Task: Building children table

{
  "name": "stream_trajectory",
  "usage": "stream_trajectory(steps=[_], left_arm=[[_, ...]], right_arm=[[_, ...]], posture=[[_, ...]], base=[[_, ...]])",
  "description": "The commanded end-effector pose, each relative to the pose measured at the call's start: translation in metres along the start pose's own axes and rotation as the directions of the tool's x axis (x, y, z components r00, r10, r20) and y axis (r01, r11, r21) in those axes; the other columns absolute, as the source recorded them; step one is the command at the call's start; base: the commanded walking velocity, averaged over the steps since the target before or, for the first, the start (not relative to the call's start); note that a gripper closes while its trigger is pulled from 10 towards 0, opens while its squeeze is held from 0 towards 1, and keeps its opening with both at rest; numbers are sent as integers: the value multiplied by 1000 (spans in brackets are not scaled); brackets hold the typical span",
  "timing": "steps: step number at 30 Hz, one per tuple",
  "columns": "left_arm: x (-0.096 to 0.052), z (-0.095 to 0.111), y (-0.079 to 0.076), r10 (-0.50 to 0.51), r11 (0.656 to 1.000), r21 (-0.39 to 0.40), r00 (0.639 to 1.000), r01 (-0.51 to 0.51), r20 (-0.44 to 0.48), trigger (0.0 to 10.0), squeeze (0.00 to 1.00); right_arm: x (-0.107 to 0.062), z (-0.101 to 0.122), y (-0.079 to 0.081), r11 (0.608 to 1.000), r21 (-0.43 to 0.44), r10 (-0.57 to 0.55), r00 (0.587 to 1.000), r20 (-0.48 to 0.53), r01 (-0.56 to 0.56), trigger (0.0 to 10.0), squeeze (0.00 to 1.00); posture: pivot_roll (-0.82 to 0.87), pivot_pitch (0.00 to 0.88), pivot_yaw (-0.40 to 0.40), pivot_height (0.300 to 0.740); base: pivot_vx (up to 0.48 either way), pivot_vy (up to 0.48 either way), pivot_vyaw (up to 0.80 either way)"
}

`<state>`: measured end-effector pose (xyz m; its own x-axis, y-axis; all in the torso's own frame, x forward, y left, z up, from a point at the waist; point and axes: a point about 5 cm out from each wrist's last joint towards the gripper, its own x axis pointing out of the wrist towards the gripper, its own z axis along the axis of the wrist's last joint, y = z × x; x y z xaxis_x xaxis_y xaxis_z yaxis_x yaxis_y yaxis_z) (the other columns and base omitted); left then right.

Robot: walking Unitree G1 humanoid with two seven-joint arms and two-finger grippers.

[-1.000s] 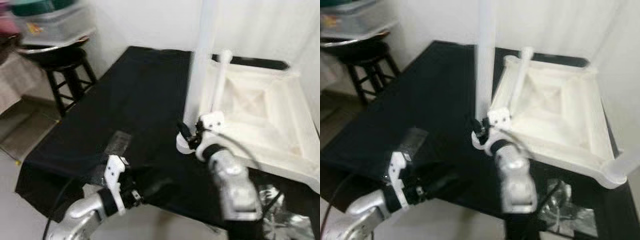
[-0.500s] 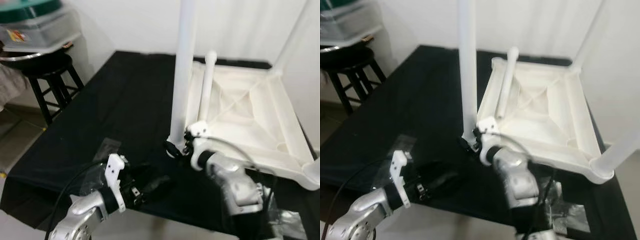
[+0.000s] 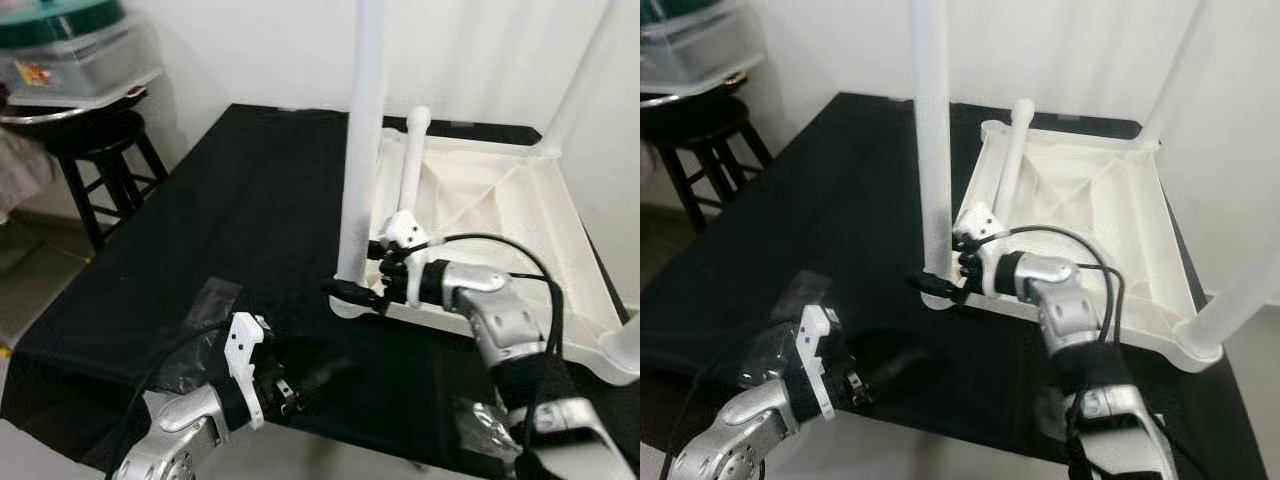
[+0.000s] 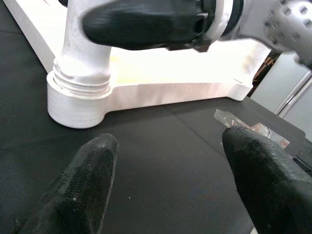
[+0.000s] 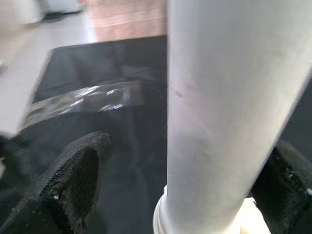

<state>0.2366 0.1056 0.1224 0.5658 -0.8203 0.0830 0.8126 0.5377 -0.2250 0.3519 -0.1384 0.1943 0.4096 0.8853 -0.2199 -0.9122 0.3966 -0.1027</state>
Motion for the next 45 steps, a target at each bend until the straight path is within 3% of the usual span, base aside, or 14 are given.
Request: stream_trajectory(steps=[1, 3, 4, 6, 7, 21, 22, 28, 36, 37, 38, 40, 41, 45], left_arm=[[-1, -4, -1, 11, 1000, -2, 1000, -11, -2, 10000, 0], [-1, -4, -1, 11, 1000, -2, 1000, -11, -2, 10000, 0], [-1, -4, -2, 11, 1000, -2, 1000, -11, -2, 10000, 0], [-1, -4, -2, 11, 1000, -2, 1000, -11, -2, 10000, 0], [-1, -5, -3, 10, 1000, -3, 1000, -10, -2, 10000, 0], [-5, -5, -8, 4, 1000, -10, 1000, -4, 3, 10000, 0], [-7, -4, -7, 5, 1000, -11, 1000, -5, 6, 10000, 0], [-9, -3, -5, -1, 1000, -19, 1000, 1, 6, 10000, 0], [-7, -4, -6, -7, 1000, -19, 1000, 7, 2, 10000, 0], [-7, -4, -7, 1, 1000, -19, 1000, -1, 6, 10000, 0], [-7, -4, -7, 5, 1000, -20, 1000, -5, 9, 10000, 0], [-7, -4, -7, 5, 1000, -20, 1000, -5, 9, 10000, 0], [-7, -4, -8, 5, 1000, -21, 1000, -4, 10, 10000, 0], [-5, -5, -9, -8, 1000, -27, 1000, 8, 10, 10000, 0]], right_arm=[[7, 3, 3, 991, 0, 133, 991, 12, -133, 10000, 0], [7, 3, 3, 991, 0, 133, 991, 12, -133, 10000, 0], [7, 5, 1, 984, 16, 177, 984, 10, -177, 2471, 0], [7, 5, 1, 984, 16, 177, 984, 10, -177, 2471, 0], [7, 4, 1, 975, 34, 220, 976, 11, -220, 0, 0], [-2, -30, 24, 999, 48, -7, 999, -38, 9, 0, 0], [8, -47, 41, 905, 133, -397, 914, -81, 404, 0, 0], [4, -64, 67, 695, 178, -664, 717, -212, 696, 0, 0], [8, -63, 67, 748, 106, -629, 751, -204, 655, 0, 0], [5, -62, 66, 734, 99, -644, 734, -214, 672, 3373, 0], [3, -61, 65, 735, 106, -640, 737, -218, 670, 10000, 0], [3, -61, 65, 735, 106, -640, 737, -218, 670, 10000, 0], [5, -55, 61, 775, 141, -590, 786, -186, 616, 10000, 1000], [10, -19, 55, 912, 136, -390, 921, 1, 386, 10000, 1000]], posture=[[50, 55, -24, 740], [50, 55, -24, 740], [54, 56, -22, 740], [54, 56, -22, 740], [59, 55, -21, 740], [25, 93, -33, 740], [-5, 111, -15, 740], [-33, 86, 5, 740], [-8, 92, -13, 740], [-4, 89, -15, 740], [-3, 89, -17, 740], [-3, 89, -17, 740], [-6, 87, -15, 740], [-9, 83, -9, 740]], base=[[0, 0, 0], [0, 0, 0], [0, 0, 0], [0, 0, 0], [0, 0, 0], [0, 0, 0], [0, 0, 0], [0, 0, 0], [0, 0, 0], [0, 0, 0], [0, 0, 0], [0, 0, 0], [0, 0, 0], [0, 0, 0]])
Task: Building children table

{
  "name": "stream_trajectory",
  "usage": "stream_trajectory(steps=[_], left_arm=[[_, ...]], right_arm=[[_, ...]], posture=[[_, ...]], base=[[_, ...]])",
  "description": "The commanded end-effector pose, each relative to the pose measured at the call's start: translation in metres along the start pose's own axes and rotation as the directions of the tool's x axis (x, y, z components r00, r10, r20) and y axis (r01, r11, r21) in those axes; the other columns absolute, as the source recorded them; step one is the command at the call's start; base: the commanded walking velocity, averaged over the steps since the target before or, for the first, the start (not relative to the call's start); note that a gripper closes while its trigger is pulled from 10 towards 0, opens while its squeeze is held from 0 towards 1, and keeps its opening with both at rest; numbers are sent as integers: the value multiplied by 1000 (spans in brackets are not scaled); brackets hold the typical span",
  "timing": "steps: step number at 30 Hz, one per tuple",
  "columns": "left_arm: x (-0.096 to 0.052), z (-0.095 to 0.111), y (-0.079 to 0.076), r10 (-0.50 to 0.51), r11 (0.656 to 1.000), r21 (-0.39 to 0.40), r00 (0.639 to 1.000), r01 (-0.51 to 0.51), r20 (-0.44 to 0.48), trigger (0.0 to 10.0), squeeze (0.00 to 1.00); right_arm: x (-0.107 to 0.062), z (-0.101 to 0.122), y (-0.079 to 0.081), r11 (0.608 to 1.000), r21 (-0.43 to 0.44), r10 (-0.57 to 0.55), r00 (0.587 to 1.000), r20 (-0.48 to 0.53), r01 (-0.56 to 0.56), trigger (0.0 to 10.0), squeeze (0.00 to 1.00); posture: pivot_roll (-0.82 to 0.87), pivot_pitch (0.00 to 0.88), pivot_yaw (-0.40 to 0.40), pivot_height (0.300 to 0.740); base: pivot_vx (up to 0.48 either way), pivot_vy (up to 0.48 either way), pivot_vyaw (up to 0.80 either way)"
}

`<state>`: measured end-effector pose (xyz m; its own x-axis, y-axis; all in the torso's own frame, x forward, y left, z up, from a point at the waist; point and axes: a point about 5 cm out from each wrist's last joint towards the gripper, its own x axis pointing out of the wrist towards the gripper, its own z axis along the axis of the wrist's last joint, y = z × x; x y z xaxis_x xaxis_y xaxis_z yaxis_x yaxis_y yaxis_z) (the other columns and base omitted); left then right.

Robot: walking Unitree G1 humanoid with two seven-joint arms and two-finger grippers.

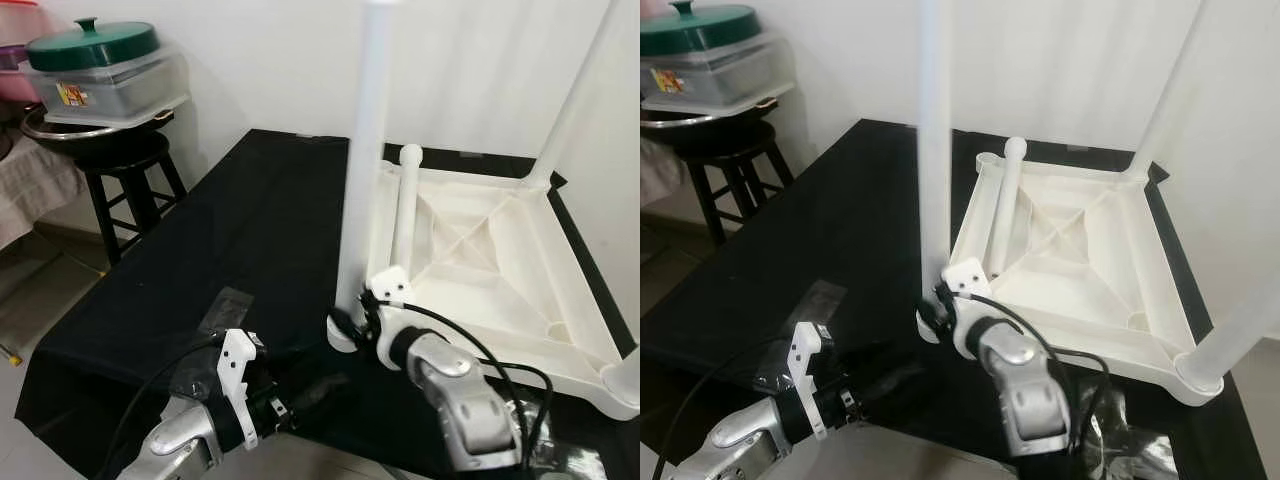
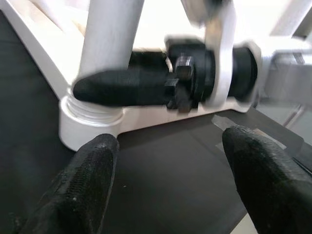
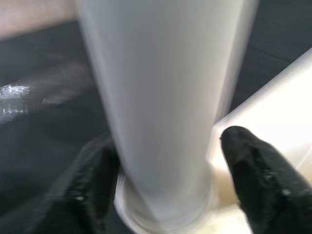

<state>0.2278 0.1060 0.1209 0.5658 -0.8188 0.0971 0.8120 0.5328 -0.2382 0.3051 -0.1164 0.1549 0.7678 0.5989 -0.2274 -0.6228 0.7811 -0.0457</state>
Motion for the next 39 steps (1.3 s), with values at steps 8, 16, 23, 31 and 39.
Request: stream_trajectory(steps=[8, 16, 23, 31, 39], left_arm=[[1, -2, -5, -9, 1000, -13, 1000, 9, -1, 10000, 0], [-1, -1, -8, 1, 1000, -7, 1000, -1, 1, 10000, 0], [-4, 0, -12, 0, 1000, -7, 1000, 0, 0, 10000, 0], [-5, 1, -16, -5, 1000, -16, 1000, 5, 3, 10000, 0], [-9, 3, -16, -1, 1000, -14, 1000, 1, 8, 10000, 0]], right_arm=[[-1, 47, -21, 880, -200, 451, 890, 69, -431, 10000, 0], [10, 53, -26, 729, -193, 660, 749, -53, -656, 10000, 0], [16, 53, -35, 700, -147, 699, 712, -59, -699, 0, 0], [-5, 35, -48, 718, -124, 681, 728, -81, -685, 0, 0], [-21, -8, -27, 984, -111, 131, 987, -97, -142, 0, 0]], posture=[[11, 89, -12, 740], [36, 108, -10, 740], [46, 128, -8, 740], [26, 148, -13, 740], [14, 164, -26, 740]], base=[[0, 0, 0], [0, 0, 0], [0, 0, 0], [0, 0, 0], [0, 0, 0]])
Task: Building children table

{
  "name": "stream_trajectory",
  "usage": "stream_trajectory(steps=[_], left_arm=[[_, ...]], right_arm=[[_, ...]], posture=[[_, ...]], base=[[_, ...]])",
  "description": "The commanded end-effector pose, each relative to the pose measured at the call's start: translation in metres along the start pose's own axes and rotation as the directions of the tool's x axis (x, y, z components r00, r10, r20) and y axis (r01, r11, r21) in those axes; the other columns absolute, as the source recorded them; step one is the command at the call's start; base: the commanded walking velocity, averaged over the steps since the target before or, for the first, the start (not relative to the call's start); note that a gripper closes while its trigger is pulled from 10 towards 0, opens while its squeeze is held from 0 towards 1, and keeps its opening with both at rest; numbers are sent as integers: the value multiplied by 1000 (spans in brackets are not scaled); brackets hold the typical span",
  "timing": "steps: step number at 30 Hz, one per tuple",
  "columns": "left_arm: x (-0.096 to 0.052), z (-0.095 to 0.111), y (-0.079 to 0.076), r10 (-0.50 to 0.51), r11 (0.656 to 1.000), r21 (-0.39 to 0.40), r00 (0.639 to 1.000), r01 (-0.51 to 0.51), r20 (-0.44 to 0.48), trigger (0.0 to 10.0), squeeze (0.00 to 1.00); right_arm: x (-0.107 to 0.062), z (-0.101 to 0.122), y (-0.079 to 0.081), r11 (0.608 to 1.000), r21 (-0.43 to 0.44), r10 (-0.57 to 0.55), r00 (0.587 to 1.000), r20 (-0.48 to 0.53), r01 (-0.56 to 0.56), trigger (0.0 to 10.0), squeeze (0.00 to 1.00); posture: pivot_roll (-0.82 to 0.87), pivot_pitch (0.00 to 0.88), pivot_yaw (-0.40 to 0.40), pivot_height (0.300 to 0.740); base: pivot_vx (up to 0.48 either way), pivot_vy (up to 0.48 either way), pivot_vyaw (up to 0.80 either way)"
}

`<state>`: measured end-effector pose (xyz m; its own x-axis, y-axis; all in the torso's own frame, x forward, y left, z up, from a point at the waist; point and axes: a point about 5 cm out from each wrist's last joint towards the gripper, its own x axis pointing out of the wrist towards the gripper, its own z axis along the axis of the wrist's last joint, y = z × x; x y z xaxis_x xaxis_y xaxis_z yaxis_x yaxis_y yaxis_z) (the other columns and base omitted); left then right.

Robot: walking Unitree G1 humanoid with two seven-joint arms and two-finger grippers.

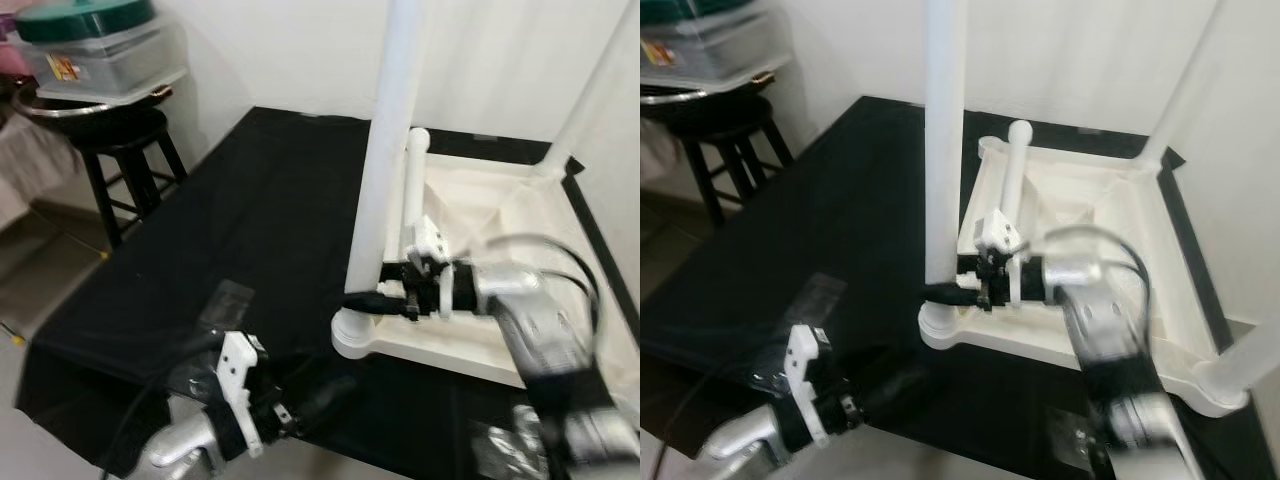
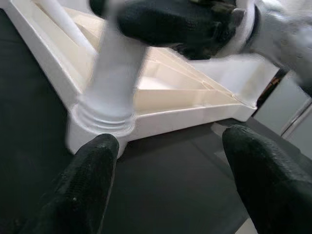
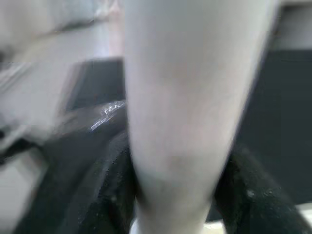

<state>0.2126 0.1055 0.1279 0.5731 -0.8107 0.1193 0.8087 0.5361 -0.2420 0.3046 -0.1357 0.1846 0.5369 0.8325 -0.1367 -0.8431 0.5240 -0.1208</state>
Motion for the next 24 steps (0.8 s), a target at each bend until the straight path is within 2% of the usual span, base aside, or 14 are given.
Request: stream_trajectory(steps=[1, 2, 3, 4, 7, 14, 15, 16, 17, 19, 20, 22, 23, 24], left_arm=[[-3, -1, -1, -4, 1000, -9, 1000, 4, -17, 10000, 0], [-4, 0, 1, -2, 1000, -11, 1000, 2, -15, 10000, 0], [-4, 0, 1, -2, 1000, -11, 1000, 2, -15, 10000, 0], [-5, 0, 3, -4, 1000, -12, 1000, 4, -20, 10000, 0], [-5, -1, 6, -16, 1000, -22, 999, 15, -33, 10000, 0], [-5, -3, 8, -29, 999, -25, 999, 28, -44, 10000, 0], [-4, -3, 9, -21, 999, -24, 999, 20, -39, 10000, 0], [-4, -2, 9, -9, 1000, -25, 999, 8, -31, 10000, 0], [-4, -2, 9, -9, 1000, -25, 999, 8, -31, 10000, 0], [-4, -3, 10, 6, 1000, -29, 1000, -6, -21, 10000, 0], [-4, -3, 10, 6, 1000, -29, 1000, -6, -21, 10000, 0], [-4, -3, 10, 6, 1000, -29, 1000, -7, -20, 10000, 0], [-3, -3, 9, 3, 1000, -31, 1000, -4, -21, 10000, 0], [-3, -3, 9, 3, 1000, -31, 1000, -4, -21, 10000, 0]], right_arm=[[-13, -44, 1, 896, 20, -423, 866, -267, 444, 0, 0], [-23, -57, 24, 817, 49, -529, 780, -334, 575, 0, 0], [-23, -57, 24, 817, 49, -529, 780, -334, 575, 0, 0], [-27, -61, 40, 795, 21, -560, 747, -358, 606, 0, 0], [-29, -57, 43, 806, 22, -551, 764, -335, 591, 0, 0], [-25, -58, 35, 798, 20, -562, 756, -334, 602, 0, 0], [-22, -58, 34, 809, 22, -547, 767, -335, 587, 10000, 0], [-16, -56, 32, 839, 62, -497, 808, -317, 540, 10000, 1000], [-16, -56, 32, 839, 62, -497, 808, -317, 540, 10000, 1000], [-6, -44, 25, 905, 89, -388, 892, -232, 417, 10000, 1000], [-6, -44, 25, 905, 89, -388, 892, -232, 417, 10000, 1000], [-2, -37, 21, 928, 83, -342, 921, -188, 362, 10000, 1000], [2, -26, 13, 958, 75, -267, 957, -117, 276, 10000, 1000], [2, -26, 13, 958, 75, -267, 957, -117, 276, 10000, 1000]], posture=[[2, 170, -16, 740], [-14, 182, 2, 740], [-14, 182, 2, 740], [-41, 161, 25, 740], [-40, 147, 33, 740], [-31, 134, 26, 740], [-25, 130, 21, 740], [-18, 119, 21, 740], [-18, 119, 21, 740], [-12, 112, 19, 740], [-12, 112, 19, 740], [-12, 108, 17, 740], [-9, 97, 16, 740], [-9, 97, 16, 740]], base=[[0, 0, 0], [0, 0, 0], [0, 0, 0], [0, 0, 0], [0, 0, 0], [0, 0, 0], [0, 0, 0], [0, 0, 0], [0, 0, 0], [0, 0, 0], [0, 0, 0], [0, 0, 0], [0, 0, 0], [0, 0, 0]])
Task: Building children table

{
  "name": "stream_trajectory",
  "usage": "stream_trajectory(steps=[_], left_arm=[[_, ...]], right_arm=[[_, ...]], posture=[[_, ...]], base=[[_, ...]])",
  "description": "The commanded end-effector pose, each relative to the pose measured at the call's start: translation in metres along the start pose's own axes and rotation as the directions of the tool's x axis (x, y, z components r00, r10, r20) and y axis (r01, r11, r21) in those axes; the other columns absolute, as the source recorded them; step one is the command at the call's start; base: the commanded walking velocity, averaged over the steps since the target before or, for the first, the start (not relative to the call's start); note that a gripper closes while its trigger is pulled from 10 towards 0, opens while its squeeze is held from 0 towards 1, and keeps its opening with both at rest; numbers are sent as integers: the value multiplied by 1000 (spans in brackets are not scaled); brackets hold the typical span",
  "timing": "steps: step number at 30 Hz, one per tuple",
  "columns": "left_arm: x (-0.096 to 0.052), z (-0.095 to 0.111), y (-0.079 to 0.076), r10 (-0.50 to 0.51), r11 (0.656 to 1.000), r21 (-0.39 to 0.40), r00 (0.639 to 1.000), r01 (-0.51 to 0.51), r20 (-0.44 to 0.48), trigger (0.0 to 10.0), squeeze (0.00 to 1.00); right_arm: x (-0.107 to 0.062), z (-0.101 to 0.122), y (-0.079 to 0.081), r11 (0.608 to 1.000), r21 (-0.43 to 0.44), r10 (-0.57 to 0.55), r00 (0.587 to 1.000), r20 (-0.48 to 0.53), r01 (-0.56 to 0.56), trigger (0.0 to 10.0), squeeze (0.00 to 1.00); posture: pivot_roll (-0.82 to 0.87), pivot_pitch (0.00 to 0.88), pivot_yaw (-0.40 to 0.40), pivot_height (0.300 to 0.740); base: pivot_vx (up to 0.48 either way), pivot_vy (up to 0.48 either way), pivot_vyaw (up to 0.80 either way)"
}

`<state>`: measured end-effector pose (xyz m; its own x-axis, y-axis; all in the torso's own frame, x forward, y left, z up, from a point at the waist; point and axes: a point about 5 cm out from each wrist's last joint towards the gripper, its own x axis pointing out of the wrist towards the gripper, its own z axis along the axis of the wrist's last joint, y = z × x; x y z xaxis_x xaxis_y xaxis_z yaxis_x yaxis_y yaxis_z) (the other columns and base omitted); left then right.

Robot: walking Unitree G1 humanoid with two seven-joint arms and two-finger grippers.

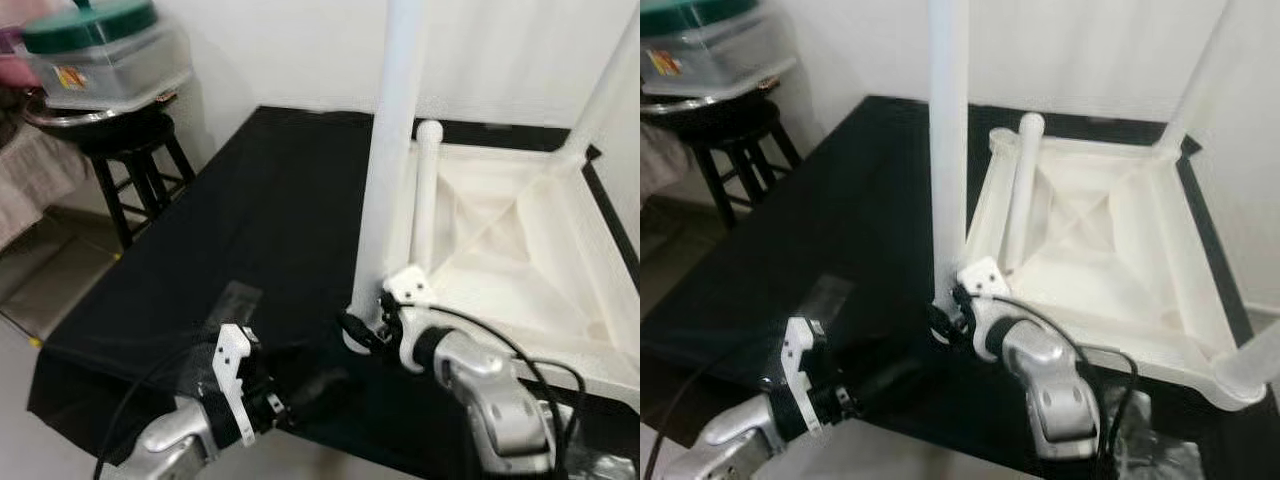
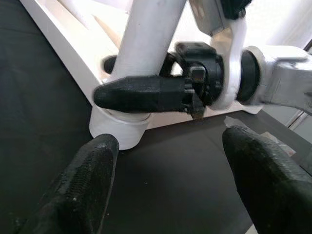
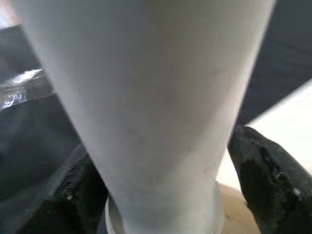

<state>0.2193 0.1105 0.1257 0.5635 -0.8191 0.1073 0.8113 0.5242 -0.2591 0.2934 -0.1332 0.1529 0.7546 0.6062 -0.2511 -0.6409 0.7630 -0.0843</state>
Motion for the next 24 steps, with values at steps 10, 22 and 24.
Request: stream_trajectory(steps=[10, 22, 24], left_arm=[[-3, -13, 0, 5, 1000, -29, 1000, -5, -17, 10000, 0], [-3, -19, 6, 9, 999, -32, 999, -10, -34, 10000, 0], [-2, -19, 8, 12, 999, -30, 999, -13, -32, 10000, 0]], right_arm=[[3, 29, -40, 898, -167, 410, 912, -14, -406, 10000, 0], [17, 27, -55, 859, -103, 498, 865, -55, -501, 0, 0], [12, 23, -62, 871, -77, 485, 874, -28, -485, 0, 0]], posture=[[10, 32, -1, 740], [15, 0, -4, 740], [10, 0, -6, 740]], base=[[0, 0, 0], [0, 0, 0], [0, 0, 0]])
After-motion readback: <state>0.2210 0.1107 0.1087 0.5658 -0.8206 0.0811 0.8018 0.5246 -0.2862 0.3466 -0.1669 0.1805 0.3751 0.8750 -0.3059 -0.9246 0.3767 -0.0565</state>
